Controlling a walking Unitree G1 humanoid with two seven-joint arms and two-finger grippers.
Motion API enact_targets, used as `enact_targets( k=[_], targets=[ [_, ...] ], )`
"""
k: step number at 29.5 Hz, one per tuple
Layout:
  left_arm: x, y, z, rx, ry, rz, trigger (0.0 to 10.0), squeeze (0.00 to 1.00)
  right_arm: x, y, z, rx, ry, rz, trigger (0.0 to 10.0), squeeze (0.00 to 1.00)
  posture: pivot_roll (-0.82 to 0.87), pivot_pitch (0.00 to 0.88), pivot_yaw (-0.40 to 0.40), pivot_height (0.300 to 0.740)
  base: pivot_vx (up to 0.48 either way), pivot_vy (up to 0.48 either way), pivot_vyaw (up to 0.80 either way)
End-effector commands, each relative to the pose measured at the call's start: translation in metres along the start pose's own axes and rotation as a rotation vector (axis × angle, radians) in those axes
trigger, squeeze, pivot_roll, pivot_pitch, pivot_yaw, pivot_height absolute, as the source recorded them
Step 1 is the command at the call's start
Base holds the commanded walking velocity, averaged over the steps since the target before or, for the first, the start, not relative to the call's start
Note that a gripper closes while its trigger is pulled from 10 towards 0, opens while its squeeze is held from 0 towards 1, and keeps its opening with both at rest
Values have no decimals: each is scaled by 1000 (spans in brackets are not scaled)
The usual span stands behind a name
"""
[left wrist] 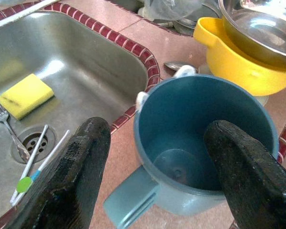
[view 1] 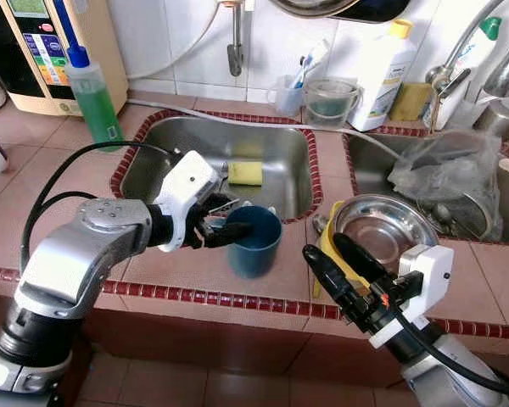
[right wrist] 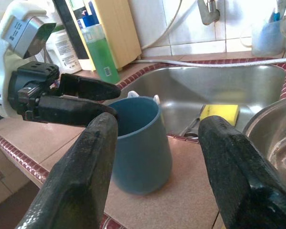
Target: Kitchen organization
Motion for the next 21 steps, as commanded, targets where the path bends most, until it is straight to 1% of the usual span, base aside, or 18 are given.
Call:
enact_targets(
  k=[1, 3, 10, 19, 21],
  targets=[
    [-4, -2, 3, 4, 36, 24, 10000, 0, 1, 7, 2, 7, 3, -15, 10000, 0, -56, 102, -4, 740, 0, 0, 0],
    [-6, -1, 6, 32, 64, 31, 10000, 0, 1, 7, 2, 6, 2, -16, 10000, 0, -59, 99, -3, 740, 0, 0, 0],
    [-10, 0, 13, 57, 114, 55, 10000, 0, 1, 7, 0, 5, -3, -17, 10000, 0, -60, 90, -3, 740, 0, 0, 0],
    [-9, -1, 12, 27, 100, 87, 10000, 0, 0, 8, -3, 12, -10, -20, 10000, 0, -62, 80, 1, 740, 0, 0, 0],
    [-8, -2, 10, 1, 82, 104, 10000, 0, 0, 8, -4, 13, -13, -20, 10000, 0, -63, 78, 0, 740, 0, 0, 0]
  ],
)
Point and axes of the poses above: a point about 5 cm out from each wrist's last joint towards the gripper, its own x axis pointing back from the gripper into the wrist, its own y axis along the axis of the wrist's last joint, z = x × y, the point moved 5 cm from there along -x, pointing out of the wrist towards the gripper, and after that the axes turned 12 degrees about x, right-handed, at the moved point
